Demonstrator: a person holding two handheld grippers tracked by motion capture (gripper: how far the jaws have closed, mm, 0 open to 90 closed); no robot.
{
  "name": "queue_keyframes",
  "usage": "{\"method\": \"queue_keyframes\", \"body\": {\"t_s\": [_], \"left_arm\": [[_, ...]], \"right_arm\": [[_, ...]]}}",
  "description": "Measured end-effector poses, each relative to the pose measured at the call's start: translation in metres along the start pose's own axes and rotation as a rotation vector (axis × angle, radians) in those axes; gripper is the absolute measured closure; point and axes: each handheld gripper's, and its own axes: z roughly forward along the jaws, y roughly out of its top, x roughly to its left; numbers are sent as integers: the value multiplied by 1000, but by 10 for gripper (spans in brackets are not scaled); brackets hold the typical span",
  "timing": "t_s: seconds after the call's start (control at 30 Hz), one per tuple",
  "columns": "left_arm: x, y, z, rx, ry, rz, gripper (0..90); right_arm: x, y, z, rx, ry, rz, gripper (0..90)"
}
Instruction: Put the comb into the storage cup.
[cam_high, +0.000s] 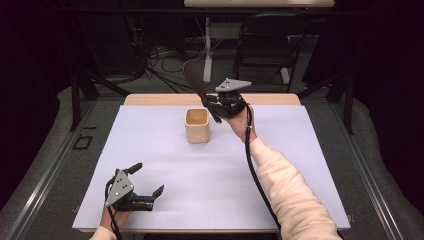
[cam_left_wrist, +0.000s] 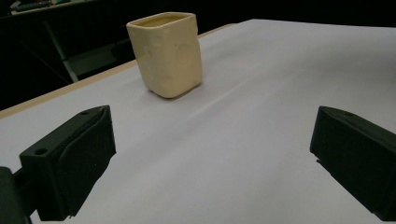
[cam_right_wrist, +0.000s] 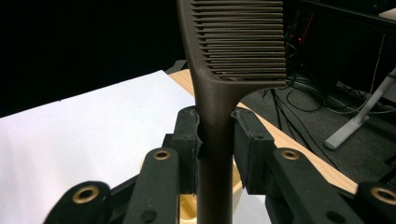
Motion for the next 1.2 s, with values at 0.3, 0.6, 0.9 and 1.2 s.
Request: {"method": "queue_keyframes", "body": {"t_s": [0.3, 0.6, 0.9, 1.2], "left_arm": [[0, 0, 0, -3, 0, -1, 2], [0, 0, -1, -3, 0, -1, 2], [0, 0, -1, -3, -1, -2, 2], [0, 0, 0, -2, -4, -4, 2]], "right_arm": [[3, 5, 6, -16, 0, 0, 722], [4, 8, 10, -33, -4, 8, 722], [8, 13, 15, -54, -5, 13, 723], [9, 13, 20, -64, -9, 18, 723]]}}
